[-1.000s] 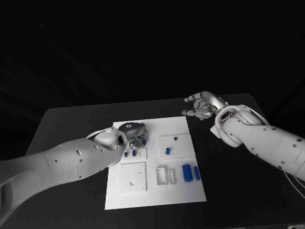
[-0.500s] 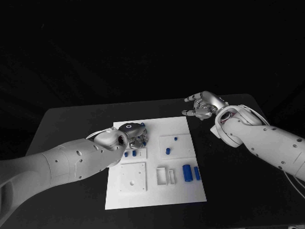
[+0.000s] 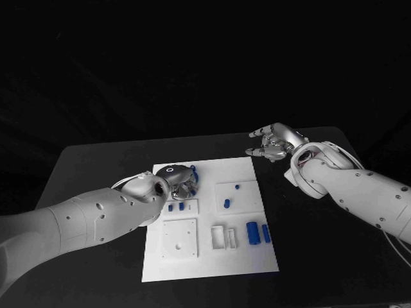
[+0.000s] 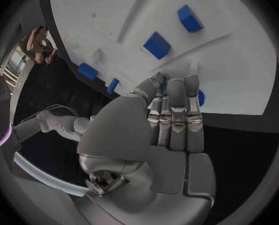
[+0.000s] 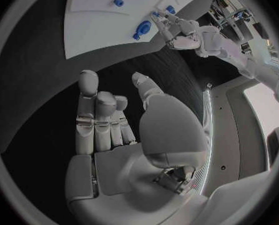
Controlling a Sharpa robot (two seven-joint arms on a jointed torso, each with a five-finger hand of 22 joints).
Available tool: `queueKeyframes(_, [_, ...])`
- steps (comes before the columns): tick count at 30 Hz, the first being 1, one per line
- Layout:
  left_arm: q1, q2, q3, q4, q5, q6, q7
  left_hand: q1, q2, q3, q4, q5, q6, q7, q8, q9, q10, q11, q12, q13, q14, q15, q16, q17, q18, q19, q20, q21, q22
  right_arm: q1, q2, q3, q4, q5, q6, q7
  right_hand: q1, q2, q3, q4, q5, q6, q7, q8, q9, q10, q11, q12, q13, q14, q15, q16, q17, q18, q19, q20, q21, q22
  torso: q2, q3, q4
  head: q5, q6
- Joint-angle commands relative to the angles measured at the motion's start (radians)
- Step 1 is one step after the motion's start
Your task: Assemble the parts on the task board
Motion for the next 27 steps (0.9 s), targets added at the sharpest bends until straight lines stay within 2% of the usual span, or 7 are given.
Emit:
queueKeyframes(1, [0.000,-0.018,0.018,0.030,0.052,-0.018,0.010,-0.004,0.008,0.002,-0.008,0.005,0.000,0.002,0.002,-0.001,0.000,0.002,-0.004,0.001,0.009,0.000,-0.001,0.002,0.007,0.000,-0.004,0.009,0.021,-0.001,-0.001,0.001,0.000,-0.003,0.005,0.005,-0.011,0.001,0.000,-0.007,0.005,0.005,-0.002,0.002,0.002,0.004,0.003,0.002,0.000,0.001,0.001,-0.002,0.000,0.021,0.041,0.005,0.005,-0.001,0.000,-0.0002,0.0007,-0.001,-0.003])
queueKeyframes(5, [0.001,-0.056,0.054,0.079,0.084,-0.014,0.004,-0.004,0.008,0.002,-0.008,0.005,0.000,0.002,0.002,-0.001,0.000,0.002,-0.004,0.001,0.009,0.000,-0.001,0.002,0.007,0.000,-0.004,0.009,0.021,-0.001,-0.005,0.001,0.001,-0.003,0.005,0.005,-0.011,0.001,0.000,-0.007,0.005,0.005,-0.002,0.002,0.002,0.004,0.003,0.002,0.000,0.001,0.001,-0.002,0.000,0.021,0.041,0.005,0.005,-0.001,-0.003,0.0004,0.0039,-0.002,-0.004])
queueKeyframes(7, [0.004,-0.076,0.067,0.104,0.100,-0.010,0.004,-0.004,0.008,0.003,-0.009,0.005,0.000,0.002,0.002,-0.001,0.000,0.002,-0.004,0.001,0.009,0.000,-0.001,0.002,0.007,-0.001,-0.004,0.010,0.021,-0.001,-0.006,0.001,0.000,-0.003,0.005,0.004,-0.011,0.001,0.000,-0.007,0.005,0.005,-0.002,0.002,0.002,0.004,0.003,0.002,0.000,0.001,0.001,-0.002,0.000,0.021,0.041,0.005,0.005,-0.001,-0.003,0.0002,0.0045,-0.001,-0.004])
queueKeyframes(11, [0.015,-0.117,0.085,0.152,0.130,0.016,0.006,-0.005,0.008,0.005,-0.013,0.008,-0.002,0.003,0.002,-0.001,-0.001,0.003,-0.004,0.001,0.009,0.000,-0.002,0.003,0.007,-0.004,-0.004,0.013,0.021,-0.001,-0.008,0.001,-0.001,-0.003,0.005,0.004,-0.011,0.001,0.000,-0.007,0.005,0.005,-0.002,0.002,0.002,0.004,0.003,0.002,0.000,0.001,0.001,-0.002,0.000,0.021,0.041,0.005,0.005,-0.001,-0.003,-0.0006,0.0069,0.001,-0.005])
queueKeyframes(19, [0.032,-0.164,0.093,0.178,0.145,0.067,-0.010,-0.007,0.008,0.003,-0.013,0.002,-0.003,0.003,0.002,-0.001,-0.002,0.003,-0.004,0.001,0.008,0.001,-0.004,0.003,0.007,-0.007,-0.002,0.016,0.021,-0.001,-0.011,0.001,-0.002,-0.003,0.007,0.002,-0.011,0.001,0.000,-0.007,0.005,0.005,-0.002,0.002,0.002,0.004,0.003,0.002,0.000,0.001,0.001,-0.002,0.000,0.021,0.041,0.005,0.005,-0.001,-0.002,-0.0010,0.0063,0.008,-0.004])
queueKeyframes(22, [0.032,-0.171,0.093,0.171,0.141,0.074,-0.008,-0.006,0.009,0.002,-0.013,0.001,-0.002,0.003,0.002,-0.001,-0.001,0.003,-0.004,0.001,0.008,0.001,-0.004,0.003,0.007,-0.008,-0.002,0.016,0.021,-0.001,-0.011,0.001,-0.001,-0.004,0.007,0.002,-0.011,0.001,0.000,-0.007,0.005,0.005,-0.002,0.002,0.002,0.004,0.003,0.002,0.000,0.001,0.001,-0.002,0.000,0.021,0.041,0.005,0.005,-0.001,-0.001,-0.0024,0.0030,0.013,-0.002])
queueKeyframes(27, [0.028,-0.171,0.093,0.149,0.129,0.076,-0.002,-0.004,0.009,0.002,-0.014,0.002,-0.002,0.003,0.002,-0.001,-0.001,0.003,-0.004,0.001,0.008,0.000,-0.004,0.003,0.007,-0.008,-0.003,0.017,0.021,-0.001,-0.011,0.001,-0.001,-0.004,0.006,0.002,-0.011,0.001,0.000,-0.007,0.005,0.005,-0.002,0.002,0.002,0.004,0.003,0.002,0.000,0.001,0.001,-0.002,0.000,0.021,0.041,0.005,0.005,-0.001,-0.001,-0.0022,0.0029,0.014,-0.003])
